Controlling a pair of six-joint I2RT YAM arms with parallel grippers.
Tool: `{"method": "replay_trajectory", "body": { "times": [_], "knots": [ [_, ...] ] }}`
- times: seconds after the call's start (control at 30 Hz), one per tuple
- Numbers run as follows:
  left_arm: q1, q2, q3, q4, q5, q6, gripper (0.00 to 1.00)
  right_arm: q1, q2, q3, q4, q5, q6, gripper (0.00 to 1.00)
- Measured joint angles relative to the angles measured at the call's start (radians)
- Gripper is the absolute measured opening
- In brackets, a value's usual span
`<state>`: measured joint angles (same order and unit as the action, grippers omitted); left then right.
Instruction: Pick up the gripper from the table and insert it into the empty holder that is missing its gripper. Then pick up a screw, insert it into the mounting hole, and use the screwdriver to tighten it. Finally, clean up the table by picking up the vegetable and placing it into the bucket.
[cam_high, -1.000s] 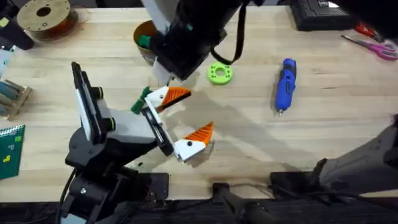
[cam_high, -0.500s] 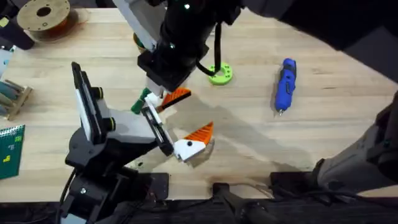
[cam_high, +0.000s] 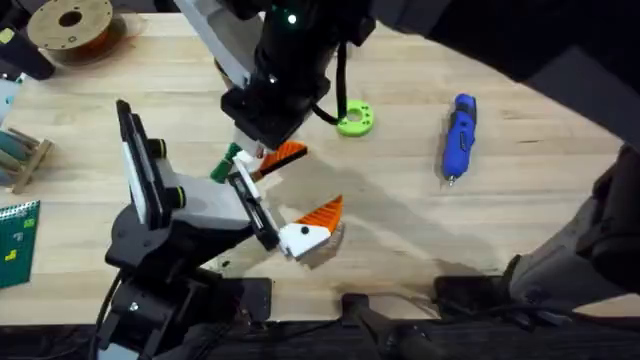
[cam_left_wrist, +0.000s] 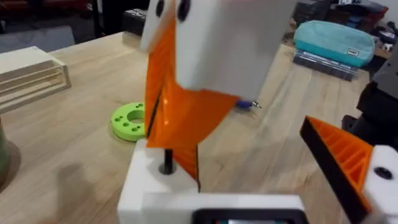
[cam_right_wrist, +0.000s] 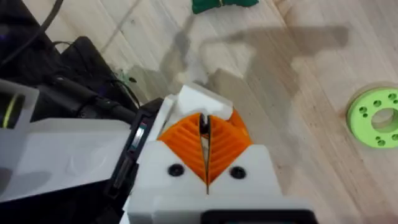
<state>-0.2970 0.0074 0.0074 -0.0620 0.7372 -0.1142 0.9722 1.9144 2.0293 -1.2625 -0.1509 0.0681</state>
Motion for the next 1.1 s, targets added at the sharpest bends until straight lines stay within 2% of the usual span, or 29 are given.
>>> {"method": "replay_trajectory", "body": {
  "times": [1.03, 1.07, 1.1],
  "knots": [
    [0.0, 0.0, 0.0, 0.001, 0.0, -0.002, 0.987, 0.001, 0.03, 0.002, 0.013, -0.034, 0.0, 0.007],
    [0.0, 0.0, 0.0, 0.001, 0.0, -0.002, 0.987, 0.001, 0.03, 0.002, 0.013, -0.034, 0.001, 0.017],
    [0.0, 0.0, 0.0, 0.001, 0.0, -0.002, 0.987, 0.001, 0.03, 0.002, 0.013, -0.038, 0.006, 0.131]
  ]
}}
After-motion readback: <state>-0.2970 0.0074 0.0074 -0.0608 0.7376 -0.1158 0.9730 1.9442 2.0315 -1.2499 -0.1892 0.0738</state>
